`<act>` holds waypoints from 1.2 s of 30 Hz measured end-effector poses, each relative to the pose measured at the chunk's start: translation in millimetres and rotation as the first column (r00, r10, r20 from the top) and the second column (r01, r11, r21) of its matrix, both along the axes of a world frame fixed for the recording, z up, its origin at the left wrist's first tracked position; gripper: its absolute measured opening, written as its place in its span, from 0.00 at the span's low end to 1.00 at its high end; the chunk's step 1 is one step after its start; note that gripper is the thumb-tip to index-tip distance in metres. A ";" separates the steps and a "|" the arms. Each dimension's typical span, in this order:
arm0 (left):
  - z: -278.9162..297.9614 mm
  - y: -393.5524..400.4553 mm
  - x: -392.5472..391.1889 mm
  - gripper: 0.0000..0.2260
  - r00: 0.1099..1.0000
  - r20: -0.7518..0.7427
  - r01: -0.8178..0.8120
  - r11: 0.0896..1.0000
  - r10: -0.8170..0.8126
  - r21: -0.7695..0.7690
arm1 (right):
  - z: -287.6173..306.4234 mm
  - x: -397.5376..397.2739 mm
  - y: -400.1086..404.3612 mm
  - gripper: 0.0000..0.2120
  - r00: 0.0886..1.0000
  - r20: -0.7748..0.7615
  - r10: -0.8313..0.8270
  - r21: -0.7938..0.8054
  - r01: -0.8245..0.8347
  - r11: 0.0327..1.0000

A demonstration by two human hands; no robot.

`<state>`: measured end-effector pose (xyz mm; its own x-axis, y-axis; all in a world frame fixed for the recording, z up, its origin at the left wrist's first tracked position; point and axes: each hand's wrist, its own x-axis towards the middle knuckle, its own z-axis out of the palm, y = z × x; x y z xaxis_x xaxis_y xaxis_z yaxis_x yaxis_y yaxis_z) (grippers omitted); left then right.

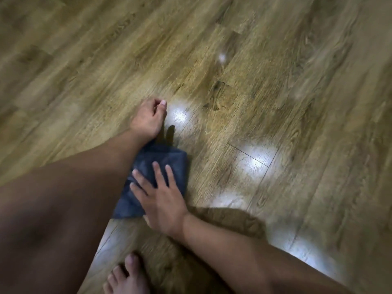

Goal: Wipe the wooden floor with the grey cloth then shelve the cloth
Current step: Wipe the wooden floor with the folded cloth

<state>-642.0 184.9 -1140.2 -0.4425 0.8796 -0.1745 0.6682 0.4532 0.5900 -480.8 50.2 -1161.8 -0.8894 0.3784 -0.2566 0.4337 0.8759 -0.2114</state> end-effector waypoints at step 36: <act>-2.9 -5.4 38.5 0.24 0.949 -0.183 0.230 0.960 -0.258 -0.161 | 9.1 147.1 52.6 0.37 0.934 -0.059 -0.352 0.084 0.356 0.931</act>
